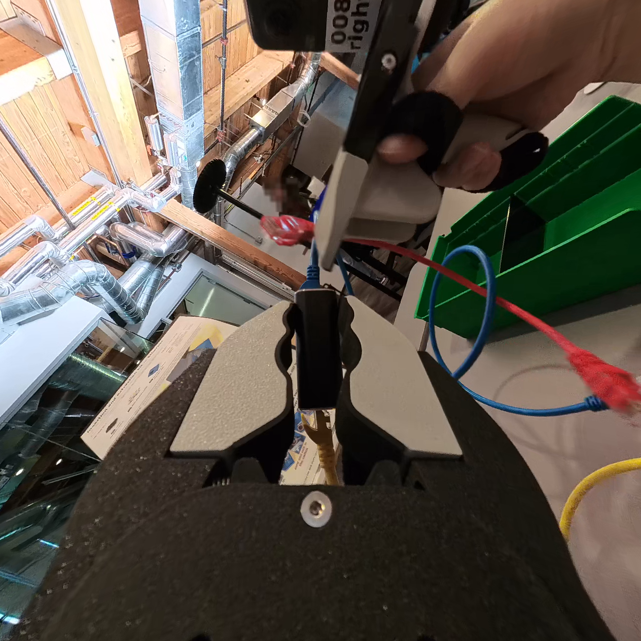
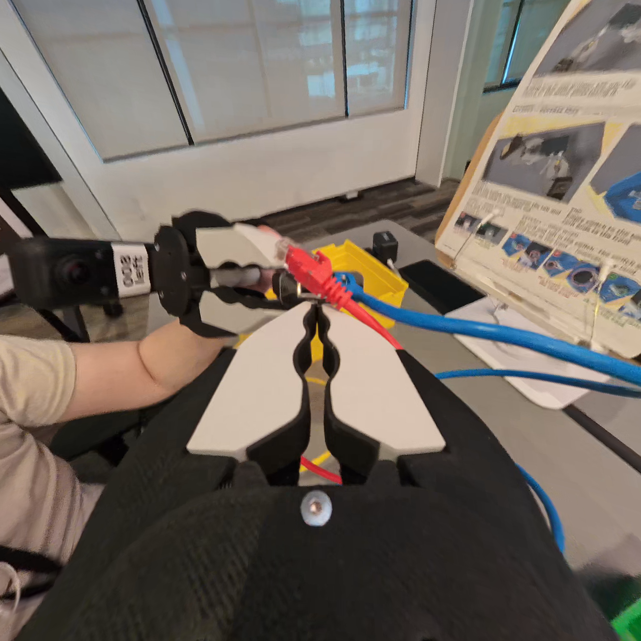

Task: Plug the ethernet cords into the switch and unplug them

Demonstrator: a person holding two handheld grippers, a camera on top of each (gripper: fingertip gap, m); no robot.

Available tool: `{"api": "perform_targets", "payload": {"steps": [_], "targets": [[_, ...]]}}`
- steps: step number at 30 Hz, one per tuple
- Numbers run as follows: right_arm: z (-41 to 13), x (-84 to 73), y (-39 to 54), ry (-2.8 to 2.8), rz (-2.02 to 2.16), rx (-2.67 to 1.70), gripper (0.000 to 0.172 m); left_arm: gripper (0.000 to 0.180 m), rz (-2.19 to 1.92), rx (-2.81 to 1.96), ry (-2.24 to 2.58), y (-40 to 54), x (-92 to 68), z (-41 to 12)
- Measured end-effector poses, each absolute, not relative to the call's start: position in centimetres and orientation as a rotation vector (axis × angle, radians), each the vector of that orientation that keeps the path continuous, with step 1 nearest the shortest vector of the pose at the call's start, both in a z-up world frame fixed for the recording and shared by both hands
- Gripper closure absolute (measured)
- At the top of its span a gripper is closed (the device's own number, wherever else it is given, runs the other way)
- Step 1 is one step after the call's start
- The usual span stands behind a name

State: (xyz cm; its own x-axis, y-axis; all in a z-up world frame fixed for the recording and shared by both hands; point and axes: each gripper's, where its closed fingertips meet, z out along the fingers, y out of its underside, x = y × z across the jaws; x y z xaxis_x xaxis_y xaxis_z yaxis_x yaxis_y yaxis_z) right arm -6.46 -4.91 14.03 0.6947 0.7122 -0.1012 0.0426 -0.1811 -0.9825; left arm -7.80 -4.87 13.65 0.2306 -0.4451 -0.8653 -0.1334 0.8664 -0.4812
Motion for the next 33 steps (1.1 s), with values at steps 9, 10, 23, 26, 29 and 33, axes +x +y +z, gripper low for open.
{"api": "perform_targets", "payload": {"steps": [9,10,23,26,29,33], "targets": [[10.8,-7.0,-4.6,-0.758,0.797,-1.758,0.171,0.157,-0.209,-0.61,1.316,-1.5,-8.9,13.5],[11.3,-6.8,-4.5,-0.76,0.777,-1.722,0.17,0.157,-0.204,-0.614,1.315,-1.3,-9.0,13.4],[11.0,-7.6,-0.9,-0.99,0.134,-1.234,0.112,0.157,-0.375,-0.549,1.401,-4.6,-8.6,13.4],[11.8,-8.7,-2.3,-1.033,0.082,-1.085,0.112,0.157,-0.461,-0.496,1.437,-6.7,-8.8,13.7],[11.8,-9.7,-4.3,-1.132,0.101,-0.994,0.137,0.158,-0.572,-0.446,1.496,-8.7,-9.1,13.6],[11.2,-9.3,-4.5,-1.168,0.123,-1.069,0.142,0.158,-0.646,-0.444,1.526,-8.9,-9.3,13.3]]}}
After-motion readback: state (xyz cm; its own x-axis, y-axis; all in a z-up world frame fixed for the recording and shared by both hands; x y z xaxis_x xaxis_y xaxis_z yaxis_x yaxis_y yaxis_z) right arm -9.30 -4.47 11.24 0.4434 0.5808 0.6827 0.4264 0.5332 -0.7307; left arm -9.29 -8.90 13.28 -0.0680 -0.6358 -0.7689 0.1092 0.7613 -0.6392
